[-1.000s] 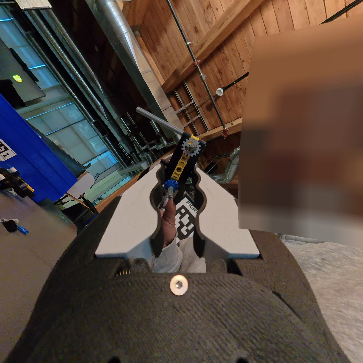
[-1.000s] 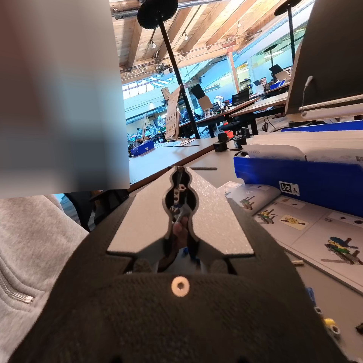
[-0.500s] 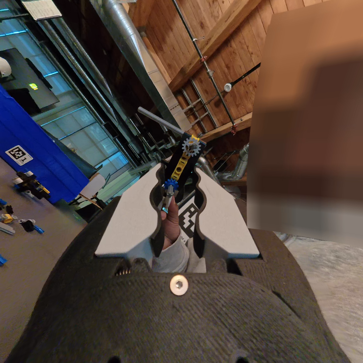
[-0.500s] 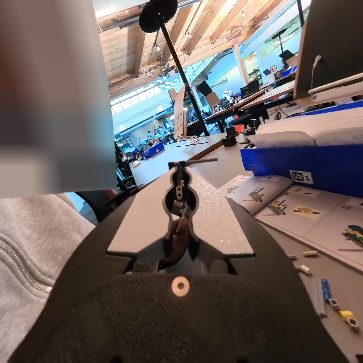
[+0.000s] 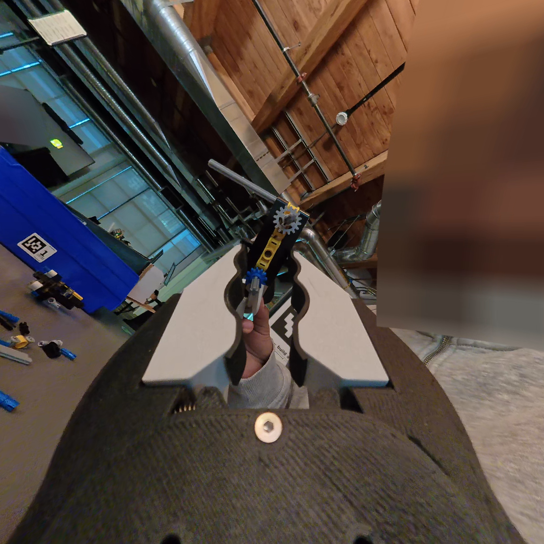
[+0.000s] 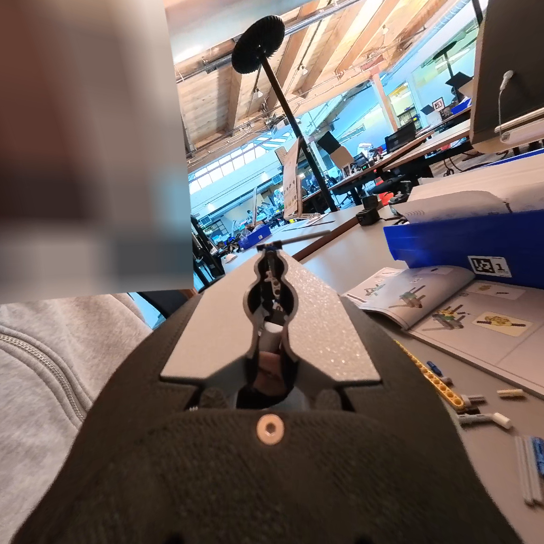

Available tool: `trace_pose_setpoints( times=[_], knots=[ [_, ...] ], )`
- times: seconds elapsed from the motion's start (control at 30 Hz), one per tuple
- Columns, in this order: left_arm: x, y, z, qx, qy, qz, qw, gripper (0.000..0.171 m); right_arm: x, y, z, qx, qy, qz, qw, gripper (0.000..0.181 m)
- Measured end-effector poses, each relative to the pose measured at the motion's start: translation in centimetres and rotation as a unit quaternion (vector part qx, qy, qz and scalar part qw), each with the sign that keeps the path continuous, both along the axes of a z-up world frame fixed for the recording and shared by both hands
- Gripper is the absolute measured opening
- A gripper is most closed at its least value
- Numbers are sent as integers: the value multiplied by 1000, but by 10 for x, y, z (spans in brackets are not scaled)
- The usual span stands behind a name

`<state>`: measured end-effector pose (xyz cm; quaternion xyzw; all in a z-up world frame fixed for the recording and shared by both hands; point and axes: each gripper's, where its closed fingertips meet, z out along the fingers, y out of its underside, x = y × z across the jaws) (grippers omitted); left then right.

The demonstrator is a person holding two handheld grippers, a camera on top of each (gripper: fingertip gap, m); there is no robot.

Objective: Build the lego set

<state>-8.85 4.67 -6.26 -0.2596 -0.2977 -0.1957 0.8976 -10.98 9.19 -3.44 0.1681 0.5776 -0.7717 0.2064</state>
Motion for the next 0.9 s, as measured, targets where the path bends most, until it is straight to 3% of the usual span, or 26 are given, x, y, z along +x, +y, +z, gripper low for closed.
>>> trace_pose_setpoints(
  times=[0.33,0.63,0.9],
  knots=[
    [-3,-7,-2,-6,-2,19,1000,25,3,-1,-16,50,-16,31,998,3],
    [-3,-3,-4,-56,6,22,998,25,8,4,-26,100,14,51,994,3],
    [-3,3,-7,-92,10,20,995,25,7,9,-30,99,-18,82,992,3]
  ],
)
